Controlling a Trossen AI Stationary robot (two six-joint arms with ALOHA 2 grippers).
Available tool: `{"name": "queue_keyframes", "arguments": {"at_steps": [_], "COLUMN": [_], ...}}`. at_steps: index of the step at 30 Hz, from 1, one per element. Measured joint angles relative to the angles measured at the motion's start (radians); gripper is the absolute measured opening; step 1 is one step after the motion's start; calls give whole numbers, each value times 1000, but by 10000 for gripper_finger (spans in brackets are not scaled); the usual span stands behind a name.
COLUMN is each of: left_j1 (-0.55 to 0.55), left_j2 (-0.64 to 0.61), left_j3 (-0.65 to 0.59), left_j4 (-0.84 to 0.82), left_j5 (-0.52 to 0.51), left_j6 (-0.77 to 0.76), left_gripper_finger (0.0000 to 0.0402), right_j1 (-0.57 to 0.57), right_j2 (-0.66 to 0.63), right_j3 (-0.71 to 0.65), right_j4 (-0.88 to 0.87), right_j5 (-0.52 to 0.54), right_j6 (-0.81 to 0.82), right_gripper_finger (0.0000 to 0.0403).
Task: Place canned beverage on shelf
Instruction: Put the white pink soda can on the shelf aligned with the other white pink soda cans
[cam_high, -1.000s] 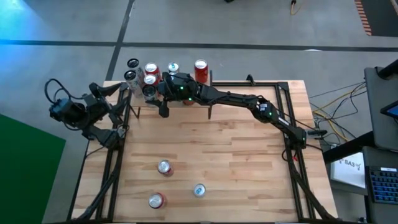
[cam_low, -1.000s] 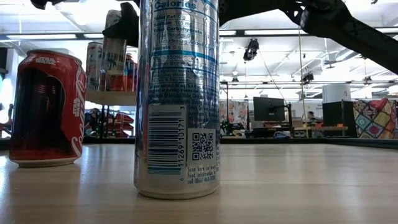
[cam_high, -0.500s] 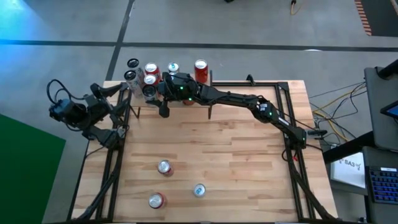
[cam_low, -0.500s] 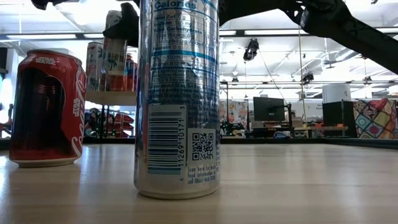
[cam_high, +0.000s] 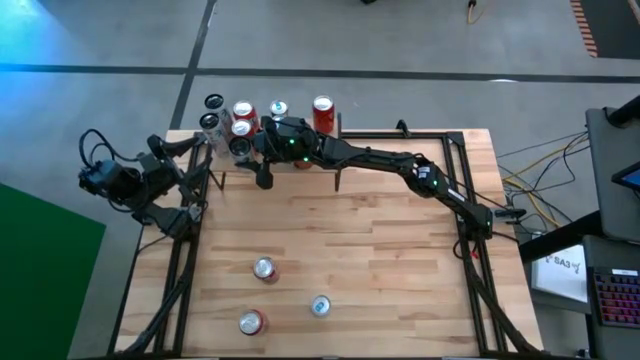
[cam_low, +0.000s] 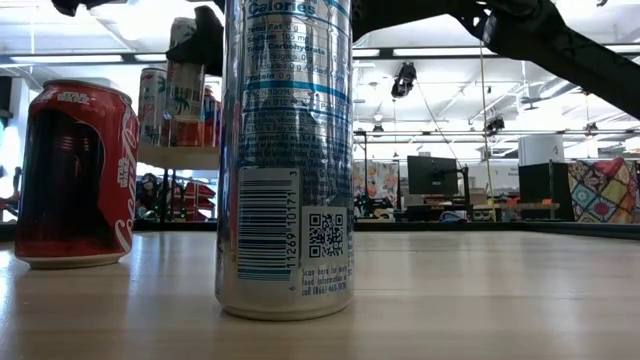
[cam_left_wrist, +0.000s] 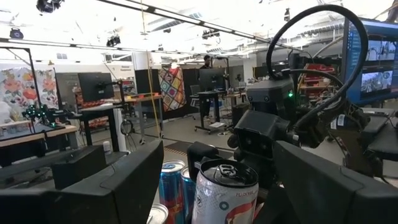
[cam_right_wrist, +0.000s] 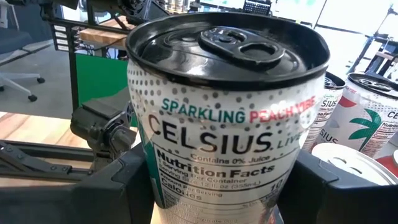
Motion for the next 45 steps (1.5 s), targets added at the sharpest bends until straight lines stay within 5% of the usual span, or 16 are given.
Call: {"name": "queue_keyframes", "arguments": {"at_steps": [23, 30, 45], "left_j1": [0, 3, 111], "left_j2": [69, 123, 194], "left_j3": [-53, -53, -53], "left_j4": [-9, -9, -4], "left_j5": [223, 158, 184], "left_j6": [-44, -37, -59], "left_gripper_finger": [304, 321, 323], "right_j1": [49, 55, 71], "right_j2": [-18, -24, -39], "right_j3": [2, 2, 2], "right_j4": [-15, -44, -45], "right_j5": [-2, 1, -1], "right_j6": [-124, -137, -166], "right_gripper_finger": [248, 249, 249]}}
